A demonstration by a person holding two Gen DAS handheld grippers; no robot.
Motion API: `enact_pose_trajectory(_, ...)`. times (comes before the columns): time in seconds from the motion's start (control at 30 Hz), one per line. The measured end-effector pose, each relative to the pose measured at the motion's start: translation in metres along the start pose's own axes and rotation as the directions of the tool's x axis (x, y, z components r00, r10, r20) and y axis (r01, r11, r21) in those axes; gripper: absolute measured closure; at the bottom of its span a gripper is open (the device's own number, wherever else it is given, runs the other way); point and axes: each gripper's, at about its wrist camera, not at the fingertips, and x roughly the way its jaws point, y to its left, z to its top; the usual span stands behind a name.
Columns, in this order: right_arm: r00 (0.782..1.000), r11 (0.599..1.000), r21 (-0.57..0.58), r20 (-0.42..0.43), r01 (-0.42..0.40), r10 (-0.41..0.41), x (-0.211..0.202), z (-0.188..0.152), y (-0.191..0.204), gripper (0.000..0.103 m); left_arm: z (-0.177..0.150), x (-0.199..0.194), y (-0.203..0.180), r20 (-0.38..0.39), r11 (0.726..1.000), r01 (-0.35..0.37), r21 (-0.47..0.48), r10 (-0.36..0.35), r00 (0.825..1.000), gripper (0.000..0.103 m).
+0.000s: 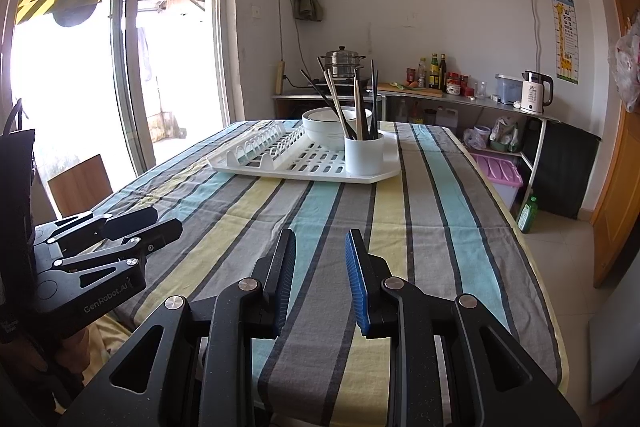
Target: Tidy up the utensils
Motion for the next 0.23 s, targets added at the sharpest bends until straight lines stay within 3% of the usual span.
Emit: enact_pose_trajectory(0.23, 1.000, 1.000, 0.001, -0.002, 0.000, 0.000, -0.0003, 0.0003, -0.0005, 0.077, 0.0005, 0.0002, -0.0002, 0.003, 1.000, 0.000, -0.002, 0.000, 1.000, 0.067)
